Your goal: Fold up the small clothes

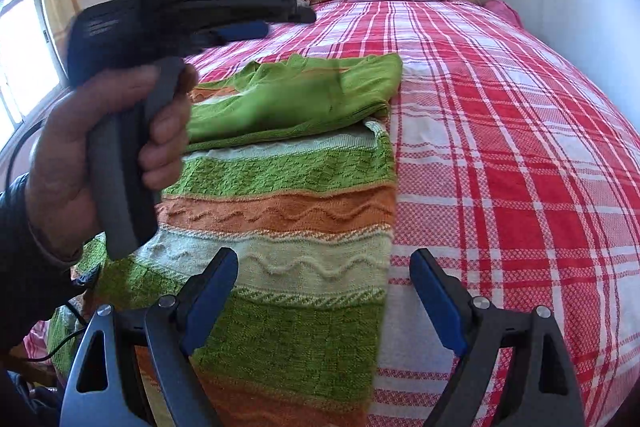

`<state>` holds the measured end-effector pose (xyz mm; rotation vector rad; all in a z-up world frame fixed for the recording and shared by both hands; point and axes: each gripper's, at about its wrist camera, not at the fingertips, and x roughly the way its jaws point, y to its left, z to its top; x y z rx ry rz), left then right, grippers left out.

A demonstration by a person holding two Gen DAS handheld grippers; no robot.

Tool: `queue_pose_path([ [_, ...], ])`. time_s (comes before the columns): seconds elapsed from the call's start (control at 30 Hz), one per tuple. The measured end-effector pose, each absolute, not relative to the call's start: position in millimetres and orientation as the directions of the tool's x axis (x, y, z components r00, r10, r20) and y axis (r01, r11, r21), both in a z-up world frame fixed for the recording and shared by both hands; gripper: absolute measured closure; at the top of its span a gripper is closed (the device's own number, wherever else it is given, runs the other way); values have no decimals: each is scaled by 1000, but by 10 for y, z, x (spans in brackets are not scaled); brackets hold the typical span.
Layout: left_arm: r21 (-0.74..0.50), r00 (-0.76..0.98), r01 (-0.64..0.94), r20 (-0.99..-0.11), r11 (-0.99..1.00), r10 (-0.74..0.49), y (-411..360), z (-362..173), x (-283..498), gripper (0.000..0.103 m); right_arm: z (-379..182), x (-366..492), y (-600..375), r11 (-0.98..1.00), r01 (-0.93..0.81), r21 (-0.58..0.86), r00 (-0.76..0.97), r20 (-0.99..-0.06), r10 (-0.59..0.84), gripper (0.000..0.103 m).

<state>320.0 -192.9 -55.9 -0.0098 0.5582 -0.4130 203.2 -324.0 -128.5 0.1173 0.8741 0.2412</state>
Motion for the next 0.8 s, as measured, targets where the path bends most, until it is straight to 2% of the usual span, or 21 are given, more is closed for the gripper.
queue_pose_path([
  [0.07, -97, 776, 408, -487, 908, -401, -1818, -476, 3068, 22, -1297, 2045, -3253, 966, -157, 204, 614, -746, 258, 15],
  [0.13, -30, 793, 408, -483, 912, -371, -1632, -464, 2988, 12, -1297, 2040, -3273, 965, -152, 211, 616, -744, 260, 15],
  [0.17, 21, 817, 377, -479, 926, -322, -1475, -481, 2926, 8, -1290, 2035, -3287, 966, -147, 213, 620, -741, 258, 15],
  [0.27, 114, 850, 289, -487, 950, -200, -1033, -591, 2902, 8, -1254, 2039, -3293, 969, -141, 201, 629, -738, 245, 15],
  [0.4, 225, 867, 83, -497, 971, 41, -286, -777, 3010, 8, -1039, 2158, -3251, 961, -174, 214, 655, -704, 275, 15],
  [0.47, 235, 838, -29, -524, 972, 151, 77, -876, 3091, 8, -923, 2327, -3235, 945, -191, 265, 660, -678, 323, 15],
  [0.57, 205, 795, -143, -559, 968, 236, 416, -1009, 3106, 8, -795, 2666, -3201, 932, -168, 322, 671, -655, 347, 15],
  [0.67, 94, 770, -203, -599, 975, 218, 677, -1096, 3013, 7, -763, 3019, -3101, 926, -167, 340, 656, -663, 361, 23],
  [0.8, 63, 766, -202, -612, 977, 198, 735, -1205, 2869, 5, -881, 3392, -2935, 943, -155, 295, 608, -723, 326, 26],
])
